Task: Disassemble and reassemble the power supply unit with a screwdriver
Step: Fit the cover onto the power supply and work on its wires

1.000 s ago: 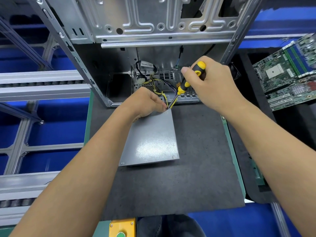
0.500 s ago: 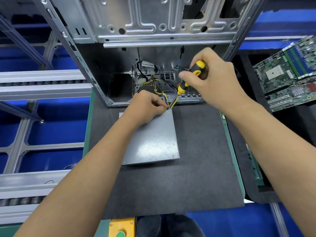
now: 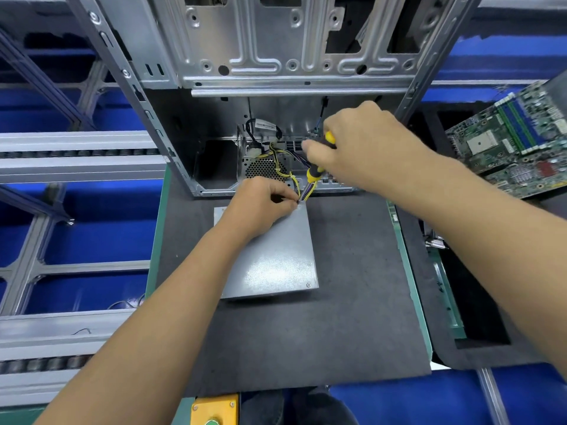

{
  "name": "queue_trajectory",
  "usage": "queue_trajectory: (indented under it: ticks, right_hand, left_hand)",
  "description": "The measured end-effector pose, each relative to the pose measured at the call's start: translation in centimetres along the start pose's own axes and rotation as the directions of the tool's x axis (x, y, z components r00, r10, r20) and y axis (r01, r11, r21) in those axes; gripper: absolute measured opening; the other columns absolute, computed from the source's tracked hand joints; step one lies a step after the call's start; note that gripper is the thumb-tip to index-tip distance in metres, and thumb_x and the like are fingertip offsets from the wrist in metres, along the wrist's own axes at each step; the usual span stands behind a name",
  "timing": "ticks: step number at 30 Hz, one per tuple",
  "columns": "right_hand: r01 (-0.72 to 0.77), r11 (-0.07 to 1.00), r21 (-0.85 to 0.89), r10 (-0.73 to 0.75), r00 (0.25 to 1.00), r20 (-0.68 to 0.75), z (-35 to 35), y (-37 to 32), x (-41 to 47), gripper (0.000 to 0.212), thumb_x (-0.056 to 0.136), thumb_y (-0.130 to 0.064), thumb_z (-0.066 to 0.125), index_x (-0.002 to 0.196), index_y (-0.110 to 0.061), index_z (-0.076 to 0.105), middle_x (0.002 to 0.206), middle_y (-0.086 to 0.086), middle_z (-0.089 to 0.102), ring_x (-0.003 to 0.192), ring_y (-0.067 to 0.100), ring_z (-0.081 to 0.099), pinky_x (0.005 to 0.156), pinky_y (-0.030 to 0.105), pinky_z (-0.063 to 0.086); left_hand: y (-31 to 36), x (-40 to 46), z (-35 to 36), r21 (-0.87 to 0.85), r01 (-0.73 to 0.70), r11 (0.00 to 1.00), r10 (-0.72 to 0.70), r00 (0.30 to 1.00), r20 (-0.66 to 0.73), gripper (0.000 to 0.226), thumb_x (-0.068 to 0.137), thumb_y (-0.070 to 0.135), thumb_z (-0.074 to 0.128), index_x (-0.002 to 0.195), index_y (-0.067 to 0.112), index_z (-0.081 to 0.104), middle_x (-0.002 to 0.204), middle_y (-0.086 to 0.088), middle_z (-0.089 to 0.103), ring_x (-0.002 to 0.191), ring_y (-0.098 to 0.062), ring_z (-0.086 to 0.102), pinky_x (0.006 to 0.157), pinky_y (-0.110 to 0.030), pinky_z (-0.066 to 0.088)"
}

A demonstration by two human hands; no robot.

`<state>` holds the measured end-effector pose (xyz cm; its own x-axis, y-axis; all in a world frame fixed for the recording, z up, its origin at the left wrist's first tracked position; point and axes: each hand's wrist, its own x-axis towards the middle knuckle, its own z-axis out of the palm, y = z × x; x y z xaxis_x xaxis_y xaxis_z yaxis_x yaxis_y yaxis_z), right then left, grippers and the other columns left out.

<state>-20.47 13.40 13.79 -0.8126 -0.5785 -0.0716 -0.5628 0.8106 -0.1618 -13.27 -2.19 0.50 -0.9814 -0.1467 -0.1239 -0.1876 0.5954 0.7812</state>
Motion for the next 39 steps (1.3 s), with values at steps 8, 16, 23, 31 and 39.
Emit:
queue_trajectory:
  ticks: [8,16,23,31,39]
  right_hand:
    - [0.198,0.968,-0.154,-0.190,0.980,0.064,-0.3,-2.3,0.3,0.020,0.099,-0.037,0.054,0.098,-0.017,0.053,0.101,0.012,0.048,0.104,0.040,0.056,0.076,0.036,0.038]
    - [0.174,0.968,-0.180,-0.104,0.933,0.345,-1.8,-3.1,1.0,0.022,0.097,-0.026,0.053,0.112,-0.012,0.058,0.113,0.005,0.050,0.096,0.025,0.048,0.088,0.039,0.047]
    - [0.165,0.959,-0.229,-0.103,0.960,0.260,-1.1,-3.0,1.2,0.044,0.093,-0.057,0.044,0.107,-0.017,0.057,0.082,0.005,0.036,0.100,0.039,0.056,0.075,0.038,0.043]
    - [0.198,0.939,-0.283,-0.151,0.972,0.180,-0.8,-3.3,1.0,0.040,0.097,-0.049,0.054,0.089,-0.010,0.053,0.072,0.005,0.029,0.087,0.035,0.047,0.073,0.040,0.040]
    - [0.094,0.965,-0.246,-0.106,0.994,-0.038,-1.5,0.0,1.3,0.047,0.103,-0.041,0.042,0.086,-0.002,0.061,0.066,0.010,0.042,0.073,0.034,0.047,0.063,0.034,0.033]
  left_hand:
    - [-0.7,-2.8,2.0,0.258,-0.081,0.963,0.115,0.987,-0.116,0.053,0.075,0.065,0.071,0.116,0.031,0.069,0.119,0.014,0.068,0.115,-0.014,0.056,0.097,-0.035,0.025]
    - [-1.0,-3.0,3.1,0.317,-0.074,0.946,0.151,0.962,-0.228,0.049,0.077,0.071,0.065,0.112,0.037,0.065,0.111,0.017,0.069,0.107,-0.012,0.055,0.090,-0.032,0.025]
    - [-1.1,-2.9,3.0,0.317,-0.075,0.945,0.152,0.962,-0.225,0.050,0.075,0.075,0.062,0.109,0.037,0.064,0.105,0.018,0.068,0.102,-0.010,0.054,0.089,-0.032,0.026]
    - [-1.0,-2.9,2.9,0.327,-0.076,0.942,0.151,0.966,-0.208,0.051,0.077,0.074,0.061,0.112,0.037,0.064,0.109,0.019,0.067,0.103,-0.008,0.052,0.093,-0.031,0.026]
    - [-1.1,-2.7,3.1,0.303,-0.076,0.950,0.159,0.952,-0.260,0.022,0.097,0.048,0.055,0.109,0.037,0.068,0.103,0.020,0.070,0.100,-0.010,0.054,0.094,-0.034,0.028]
